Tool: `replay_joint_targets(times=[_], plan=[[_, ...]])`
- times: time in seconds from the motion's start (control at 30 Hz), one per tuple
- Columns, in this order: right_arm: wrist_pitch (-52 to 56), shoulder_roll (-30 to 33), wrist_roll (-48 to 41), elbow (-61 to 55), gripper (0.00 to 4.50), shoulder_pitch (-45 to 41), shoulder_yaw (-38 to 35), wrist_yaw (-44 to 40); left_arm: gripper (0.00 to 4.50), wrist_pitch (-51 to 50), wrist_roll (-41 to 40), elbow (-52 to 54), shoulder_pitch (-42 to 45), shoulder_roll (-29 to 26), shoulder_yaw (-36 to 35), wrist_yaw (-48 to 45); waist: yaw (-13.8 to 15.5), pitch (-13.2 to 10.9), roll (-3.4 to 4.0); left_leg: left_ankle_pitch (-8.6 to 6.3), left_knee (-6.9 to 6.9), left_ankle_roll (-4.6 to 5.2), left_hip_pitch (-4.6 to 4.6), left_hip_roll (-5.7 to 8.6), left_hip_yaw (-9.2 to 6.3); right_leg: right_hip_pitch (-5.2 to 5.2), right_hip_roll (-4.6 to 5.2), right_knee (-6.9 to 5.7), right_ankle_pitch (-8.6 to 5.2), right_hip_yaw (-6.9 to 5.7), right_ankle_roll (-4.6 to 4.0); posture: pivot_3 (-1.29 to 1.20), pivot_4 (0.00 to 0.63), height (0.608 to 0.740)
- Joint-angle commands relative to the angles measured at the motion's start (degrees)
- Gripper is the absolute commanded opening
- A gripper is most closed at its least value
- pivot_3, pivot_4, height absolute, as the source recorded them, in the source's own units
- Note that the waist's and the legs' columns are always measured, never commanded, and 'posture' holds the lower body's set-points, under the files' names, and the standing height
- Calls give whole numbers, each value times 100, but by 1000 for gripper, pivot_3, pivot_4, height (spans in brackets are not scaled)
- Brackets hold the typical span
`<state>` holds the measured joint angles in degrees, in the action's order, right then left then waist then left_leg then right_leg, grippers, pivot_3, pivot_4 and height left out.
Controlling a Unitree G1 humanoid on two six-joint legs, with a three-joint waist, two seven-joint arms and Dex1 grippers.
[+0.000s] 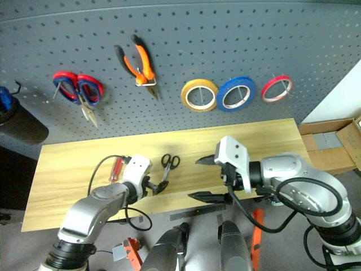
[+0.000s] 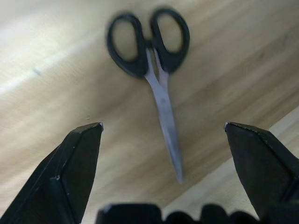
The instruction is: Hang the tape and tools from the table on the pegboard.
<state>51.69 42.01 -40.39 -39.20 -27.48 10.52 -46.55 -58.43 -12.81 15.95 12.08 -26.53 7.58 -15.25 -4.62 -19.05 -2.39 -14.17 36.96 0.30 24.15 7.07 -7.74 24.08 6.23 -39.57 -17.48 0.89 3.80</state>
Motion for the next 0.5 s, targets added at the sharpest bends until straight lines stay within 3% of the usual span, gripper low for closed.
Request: replay_joint_targets(times=[0.03,0.5], plan=[[-175,-13,34,-261,4491,54,46,-38,4500,52,244,-332,131,85,121,109,3,-4,-8,0,0,0,0,0,0,0,0,0,0,1,0,-119,394,740],[-201,2,29,-306,4491,69,101,-43,4500,269,636,-1240,636,736,367,135,83,-11,-20,0,3,0,-1,2,2,-5,2,9,6,-1,6,-139,396,740]])
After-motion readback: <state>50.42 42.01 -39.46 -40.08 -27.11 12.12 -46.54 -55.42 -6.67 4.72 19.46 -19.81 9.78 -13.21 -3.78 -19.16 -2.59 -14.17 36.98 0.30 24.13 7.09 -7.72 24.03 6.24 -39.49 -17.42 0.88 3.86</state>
